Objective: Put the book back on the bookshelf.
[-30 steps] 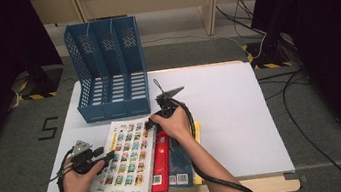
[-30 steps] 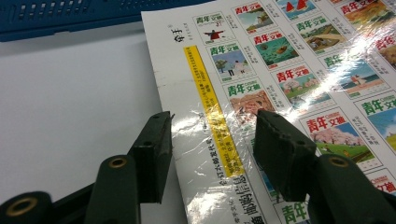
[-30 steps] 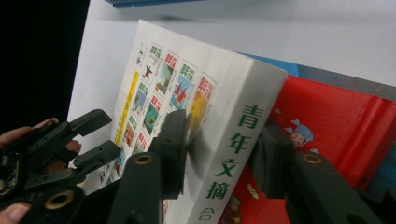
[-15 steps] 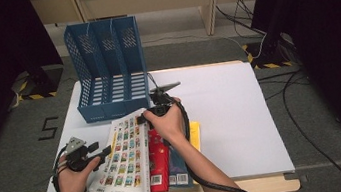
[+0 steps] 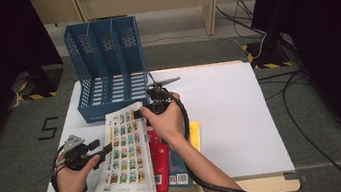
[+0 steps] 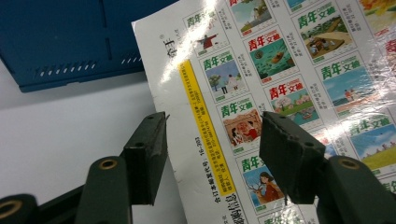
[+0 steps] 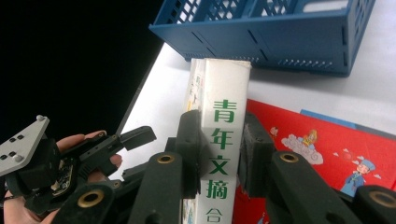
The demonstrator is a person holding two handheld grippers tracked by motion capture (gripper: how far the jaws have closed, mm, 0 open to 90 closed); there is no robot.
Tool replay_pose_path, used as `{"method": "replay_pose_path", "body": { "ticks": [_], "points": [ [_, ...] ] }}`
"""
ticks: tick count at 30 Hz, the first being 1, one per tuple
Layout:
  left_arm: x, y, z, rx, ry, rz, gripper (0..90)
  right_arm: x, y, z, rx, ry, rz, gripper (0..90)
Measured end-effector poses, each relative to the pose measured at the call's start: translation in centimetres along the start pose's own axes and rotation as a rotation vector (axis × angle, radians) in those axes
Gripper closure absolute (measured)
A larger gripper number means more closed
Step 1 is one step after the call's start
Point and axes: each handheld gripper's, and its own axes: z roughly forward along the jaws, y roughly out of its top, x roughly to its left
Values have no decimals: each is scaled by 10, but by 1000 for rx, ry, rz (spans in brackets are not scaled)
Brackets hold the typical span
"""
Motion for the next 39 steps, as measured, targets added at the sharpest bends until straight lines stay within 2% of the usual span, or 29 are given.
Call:
{"method": "replay_pose_path", "body": {
  "ticks": [11,21,24,28,31,39],
  "points": [
    [-10,10,-5,-35,-8,13,354,11,2,-13,-76,11,-49,742],
    [-21,20,-6,-67,-32,31,327,22,9,-27,-169,-8,-131,743],
    [-24,25,-7,-77,-49,31,327,22,11,-28,-187,-12,-136,743],
    [-29,30,-4,-64,-70,24,345,22,13,-28,-207,-15,-142,743],
    [-34,33,-2,-56,-72,36,346,24,14,-27,-218,-20,-151,743],
    [-47,45,-1,-88,-95,45,292,30,18,-28,-245,-19,-164,743]
  ]
}}
